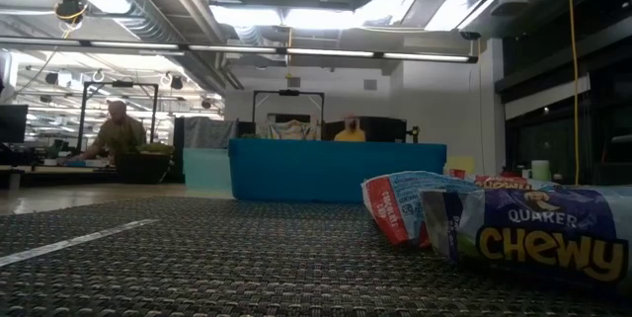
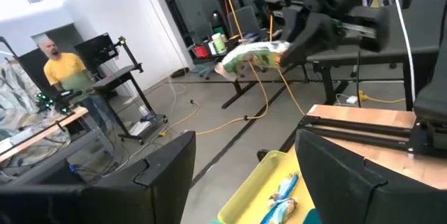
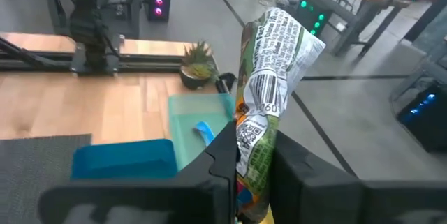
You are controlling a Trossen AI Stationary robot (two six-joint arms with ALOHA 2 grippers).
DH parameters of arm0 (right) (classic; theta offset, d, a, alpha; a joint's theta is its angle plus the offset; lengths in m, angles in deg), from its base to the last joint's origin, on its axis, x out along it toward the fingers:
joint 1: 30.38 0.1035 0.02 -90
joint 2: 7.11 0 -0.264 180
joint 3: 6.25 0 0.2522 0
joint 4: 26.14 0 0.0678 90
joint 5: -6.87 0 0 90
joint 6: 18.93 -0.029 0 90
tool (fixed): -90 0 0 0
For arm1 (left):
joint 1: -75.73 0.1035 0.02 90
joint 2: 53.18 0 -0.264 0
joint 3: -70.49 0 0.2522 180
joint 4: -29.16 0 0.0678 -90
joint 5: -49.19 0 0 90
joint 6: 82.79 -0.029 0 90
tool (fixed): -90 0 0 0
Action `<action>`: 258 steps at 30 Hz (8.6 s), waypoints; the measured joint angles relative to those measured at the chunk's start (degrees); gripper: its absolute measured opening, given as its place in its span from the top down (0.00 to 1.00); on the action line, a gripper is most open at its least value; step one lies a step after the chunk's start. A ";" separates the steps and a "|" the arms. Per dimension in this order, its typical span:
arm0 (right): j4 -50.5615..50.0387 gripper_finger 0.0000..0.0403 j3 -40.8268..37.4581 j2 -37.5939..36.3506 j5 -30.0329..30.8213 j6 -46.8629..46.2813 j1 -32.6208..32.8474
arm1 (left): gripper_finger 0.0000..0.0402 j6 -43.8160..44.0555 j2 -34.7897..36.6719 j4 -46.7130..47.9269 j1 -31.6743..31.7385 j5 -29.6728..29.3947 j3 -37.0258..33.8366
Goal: Pick and place Granola Bars by type
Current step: Put the yellow granola bar into the yellow bin, then put the blue granola bar into the blue bin
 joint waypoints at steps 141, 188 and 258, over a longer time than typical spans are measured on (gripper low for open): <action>-24.93 0.71 20.97 30.32 -21.24 10.56 -4.47 | 0.42 5.47 -2.35 15.41 0.39 -9.15 0.00; -29.49 0.72 -23.19 13.66 -4.14 -96.04 53.49 | 0.43 7.79 -1.84 26.99 2.05 12.00 -0.02; -11.59 0.61 -28.73 32.35 -3.95 -113.51 62.32 | 0.43 11.12 -1.84 27.02 3.13 13.01 -0.02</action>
